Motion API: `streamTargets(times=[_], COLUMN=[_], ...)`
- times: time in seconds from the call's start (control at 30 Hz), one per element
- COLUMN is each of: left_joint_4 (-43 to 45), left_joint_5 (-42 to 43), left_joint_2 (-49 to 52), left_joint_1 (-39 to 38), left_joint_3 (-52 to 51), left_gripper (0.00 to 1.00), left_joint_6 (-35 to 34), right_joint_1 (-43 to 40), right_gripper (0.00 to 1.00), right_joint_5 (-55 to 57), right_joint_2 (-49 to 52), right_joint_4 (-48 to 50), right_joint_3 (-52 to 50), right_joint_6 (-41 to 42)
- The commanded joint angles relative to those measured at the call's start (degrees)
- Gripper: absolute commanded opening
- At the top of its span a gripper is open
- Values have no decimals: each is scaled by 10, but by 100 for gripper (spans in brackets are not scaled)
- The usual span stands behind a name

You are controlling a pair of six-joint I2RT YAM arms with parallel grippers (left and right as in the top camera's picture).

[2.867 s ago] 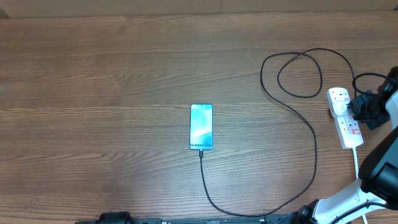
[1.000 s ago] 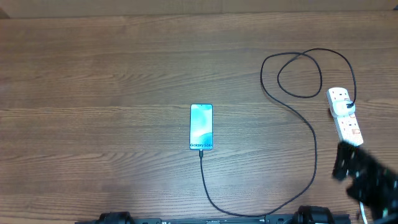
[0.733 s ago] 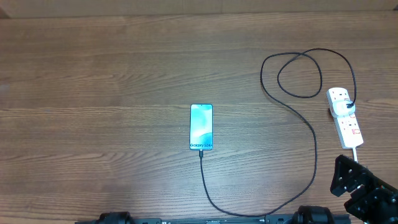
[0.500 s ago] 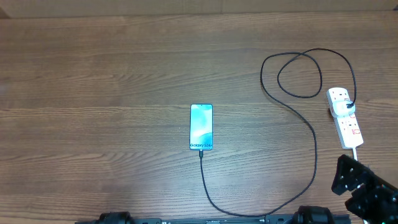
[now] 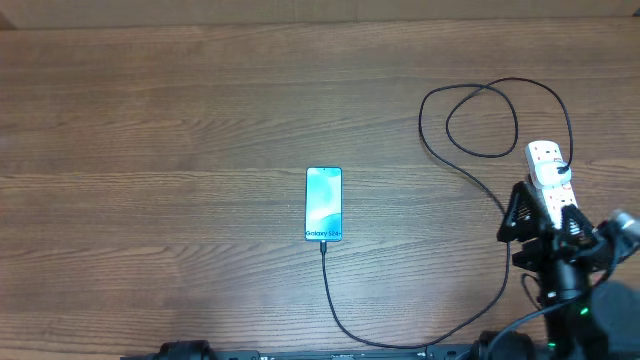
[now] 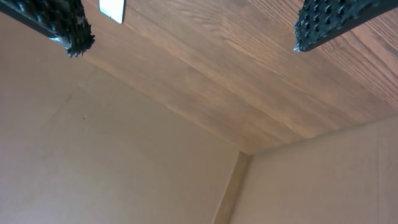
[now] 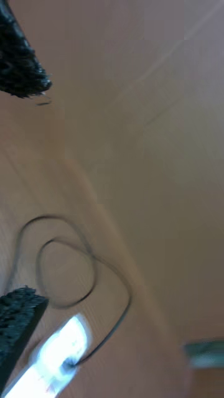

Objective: Plug charger to phone and switch on socket

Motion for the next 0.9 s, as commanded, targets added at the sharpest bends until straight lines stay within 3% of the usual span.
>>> streamTargets(times=[0.0,0.2,0.3,0.67,0.87], left_joint_4=[1,1,1,1,1], left_joint_5=[-6,-6,-6,-6,-6], left_joint_2=[-4,-4,-4,-4,-4], left_joint_1=[5,5,5,5,5], left_joint_3=[-1,-1,-1,-1,-1], left_gripper=[99,100,99,99,100], left_joint_6=[0,0,0,0,0], right_joint_1=[3,6,6,6,6], right_gripper=[100,100,100,100,100], right_joint_5=[-20,-29,-28,1,-4], right_joint_2=[-70,-145,-145,-145,-144], right_joint_4=[100,329,367,309,283], right_joint_3=[-108,-302,-339,-372,-372], right_joint_6=[-2,-2,-2,-5,-61])
